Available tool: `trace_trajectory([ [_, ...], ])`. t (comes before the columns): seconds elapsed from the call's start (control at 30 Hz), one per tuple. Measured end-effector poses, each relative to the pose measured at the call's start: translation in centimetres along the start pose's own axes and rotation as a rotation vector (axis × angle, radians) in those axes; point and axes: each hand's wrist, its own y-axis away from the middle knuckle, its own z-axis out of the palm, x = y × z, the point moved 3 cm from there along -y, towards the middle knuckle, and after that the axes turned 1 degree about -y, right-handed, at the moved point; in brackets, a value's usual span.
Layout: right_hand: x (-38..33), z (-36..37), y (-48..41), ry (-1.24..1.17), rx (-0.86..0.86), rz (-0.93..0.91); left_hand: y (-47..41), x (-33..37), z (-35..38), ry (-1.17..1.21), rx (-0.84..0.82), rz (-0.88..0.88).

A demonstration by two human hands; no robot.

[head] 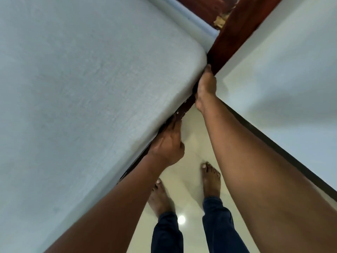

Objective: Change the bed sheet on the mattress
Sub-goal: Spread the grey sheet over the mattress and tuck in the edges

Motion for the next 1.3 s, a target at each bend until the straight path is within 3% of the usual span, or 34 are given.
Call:
trace_trajectory([
  [0.13, 0.8, 0.0, 1.1, -0.106, -0.07, -0.002, 2.1, -0.8, 1.2, -0.034, -0.038, -0.016],
  [0.27, 3.6, -2.0, 4.1, 0.11, 0.114, -0.023, 5.9, -1.9, 1.5, -0.039, -0.059, -0.113],
  [0.43, 6.0, 0.8, 9.8, 0.1, -0.149, 0.058, 7.6, -4.7, 0.8, 0.05, -0.044, -0.186],
  [0.57, 7.9, 0.1, 13.3, 0.263, -0.016, 0.0, 11.7, -4.8, 2.0, 0.082, -0.02, -0.266],
  [0.67, 13.2, 0.0, 19.6, 0.244, -0.062, 0.225, 17.9, -4.9, 4.4, 0.099, 0.081, -0.346],
  [0.77, 17.6, 1.0, 24.8, 0.195, -0.256, 0.47, 23.6, -5.0, 5.6, 0.06, 0.17, -0.383],
  [0.87, 18.9, 2.1, 26.2, 0.115, -0.37, 0.495, 28.0, -7.4, 6.2, 0.02, 0.282, -0.509],
  [0.93, 19.3, 1.8, 26.3, 0.102, -0.344, 0.465, 30.9, -9.1, 6.7, 0.008, 0.335, -0.645],
  [1.03, 20.3, 0.2, 28.9, 0.168, -0.271, 0.363, 33.0, -11.4, 6.2, 0.013, 0.383, -0.705],
  [1.1, 21.7, -1.9, 31.9, 0.446, -0.293, 0.176, 33.4, -13.0, 5.9, -0.055, 0.322, -0.672],
  [1.13, 22.2, -2.7, 33.6, 0.685, -0.375, -0.004, 33.6, -13.6, 6.2, -0.075, 0.271, -0.644],
  [1.23, 25.3, -2.8, 37.4, 1.319, -0.995, -0.688, 35.1, -14.5, 8.9, -0.074, 0.096, -0.6],
  [1.3, 27.6, -1.5, 38.4, 1.668, -1.257, -0.981, 37.5, -14.8, 10.8, -0.068, 0.111, -0.658],
])
